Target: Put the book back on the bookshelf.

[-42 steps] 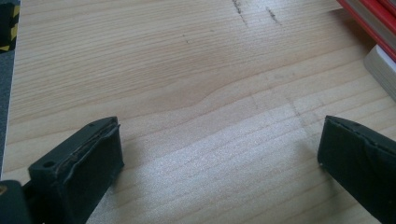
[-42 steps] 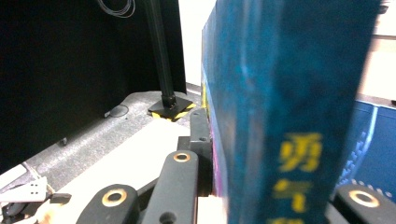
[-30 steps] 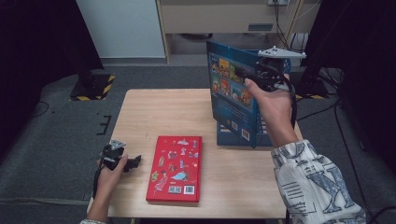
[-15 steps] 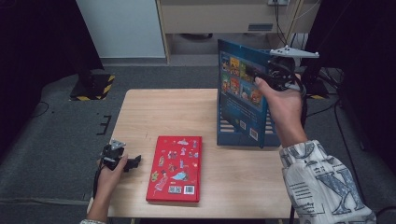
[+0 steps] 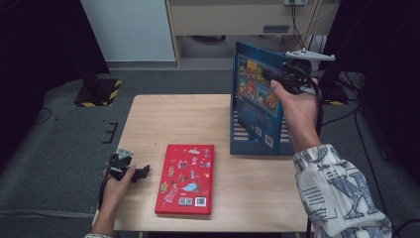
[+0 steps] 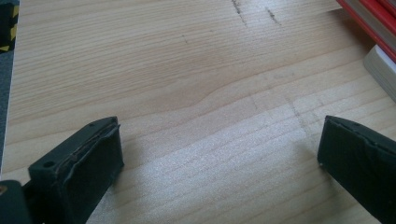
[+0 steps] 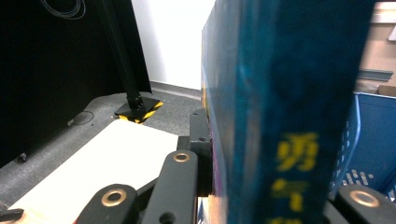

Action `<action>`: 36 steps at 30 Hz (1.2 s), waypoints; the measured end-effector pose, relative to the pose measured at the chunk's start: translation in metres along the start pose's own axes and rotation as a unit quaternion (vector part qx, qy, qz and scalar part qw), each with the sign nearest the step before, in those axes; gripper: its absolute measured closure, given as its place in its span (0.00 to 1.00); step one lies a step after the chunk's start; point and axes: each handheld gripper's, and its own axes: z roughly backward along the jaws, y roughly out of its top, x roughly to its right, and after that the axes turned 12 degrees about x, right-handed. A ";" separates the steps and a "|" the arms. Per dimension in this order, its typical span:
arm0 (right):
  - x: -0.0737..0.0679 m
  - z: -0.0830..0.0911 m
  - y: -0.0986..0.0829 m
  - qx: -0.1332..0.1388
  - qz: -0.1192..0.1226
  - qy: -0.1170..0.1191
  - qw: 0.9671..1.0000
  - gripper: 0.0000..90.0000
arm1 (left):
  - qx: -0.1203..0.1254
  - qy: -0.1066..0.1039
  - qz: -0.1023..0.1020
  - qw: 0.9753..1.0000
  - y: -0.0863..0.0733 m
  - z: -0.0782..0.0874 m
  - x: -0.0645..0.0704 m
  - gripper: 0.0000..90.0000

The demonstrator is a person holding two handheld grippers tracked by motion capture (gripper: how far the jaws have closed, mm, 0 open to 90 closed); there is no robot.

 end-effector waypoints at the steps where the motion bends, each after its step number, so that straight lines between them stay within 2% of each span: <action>1: 0.000 0.000 0.000 0.000 0.000 0.000 1.000 0.92 | 0.000 0.000 0.000 1.000 0.000 0.000 0.000 0.00; 10: 0.004 -0.020 -0.004 0.002 -0.011 -0.023 1.000 0.92 | -0.001 -0.003 -0.003 1.000 0.000 0.000 0.001 0.00; 25: 0.006 -0.049 -0.005 -0.001 0.003 -0.054 0.999 0.92 | -0.001 -0.007 -0.005 1.000 0.001 -0.001 0.003 0.00; 32: 0.002 -0.059 -0.006 0.004 0.000 -0.059 0.998 0.92 | -0.001 -0.008 -0.006 1.000 0.001 -0.001 0.003 0.00; 36: 0.000 -0.066 -0.009 0.001 0.007 -0.071 0.997 0.92 | -0.002 -0.009 -0.007 1.000 0.001 -0.001 0.003 0.00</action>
